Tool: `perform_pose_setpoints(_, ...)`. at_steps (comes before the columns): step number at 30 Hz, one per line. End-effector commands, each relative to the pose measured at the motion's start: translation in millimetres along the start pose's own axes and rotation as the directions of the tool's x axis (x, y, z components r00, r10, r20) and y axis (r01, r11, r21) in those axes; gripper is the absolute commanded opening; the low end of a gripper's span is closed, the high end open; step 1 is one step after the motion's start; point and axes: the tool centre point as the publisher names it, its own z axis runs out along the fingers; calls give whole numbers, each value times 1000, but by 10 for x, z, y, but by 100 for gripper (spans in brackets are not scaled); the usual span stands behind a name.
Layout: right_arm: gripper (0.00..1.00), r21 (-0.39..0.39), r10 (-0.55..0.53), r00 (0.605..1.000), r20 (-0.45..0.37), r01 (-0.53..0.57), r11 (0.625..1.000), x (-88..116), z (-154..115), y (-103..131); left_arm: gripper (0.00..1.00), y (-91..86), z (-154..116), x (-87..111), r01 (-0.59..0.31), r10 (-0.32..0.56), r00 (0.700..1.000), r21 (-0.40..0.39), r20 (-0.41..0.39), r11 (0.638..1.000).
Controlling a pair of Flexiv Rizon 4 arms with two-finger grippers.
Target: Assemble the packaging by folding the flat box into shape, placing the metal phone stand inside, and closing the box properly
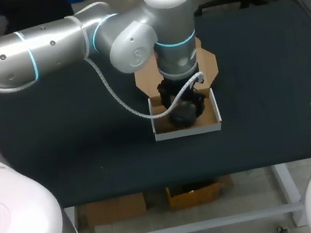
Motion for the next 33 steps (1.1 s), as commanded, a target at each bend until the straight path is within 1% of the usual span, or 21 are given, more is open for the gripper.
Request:
perform_pose_setpoints(1, 100, -3, -1, 1000, -2, 1, 1000, 0, -13, -3, 100, 14, -60, 60, 36, -36, 999, -11, 11, 999)
perform_pose_setpoints(7, 100, -3, -1, 1000, -2, 1, 1000, 0, -13, -3, 100, 23, -57, 86, 133, -134, 991, -28, -13, 991)
perform_pose_setpoints(12, 100, -3, -1, 1000, -2, 1, 1000, 0, -13, -3, 100, 26, -50, 95, 193, -195, 980, -42, -33, 980)
perform_pose_setpoints(19, 100, -3, -1, 1000, -2, 1, 1000, 0, -13, -3, 100, 37, -38, 130, 267, -268, 963, -44, -31, 963)
perform_pose_setpoints(23, 100, -3, -1, 1000, -2, 1, 1000, 0, -13, -3, 100, 28, -6, 130, 320, -322, 947, -57, -15, 946)
perform_pose_setpoints(24, 100, -3, -1, 1000, -2, 1, 1000, 0, -13, -3, 100, 29, 2, 122, 327, -329, 944, -69, -19, 943)
perform_pose_setpoints(33, 100, -3, -1, 1000, -2, 1, 1000, 0, -13, -3, 100, 29, 2, 122, 327, -329, 944, -69, -19, 943)
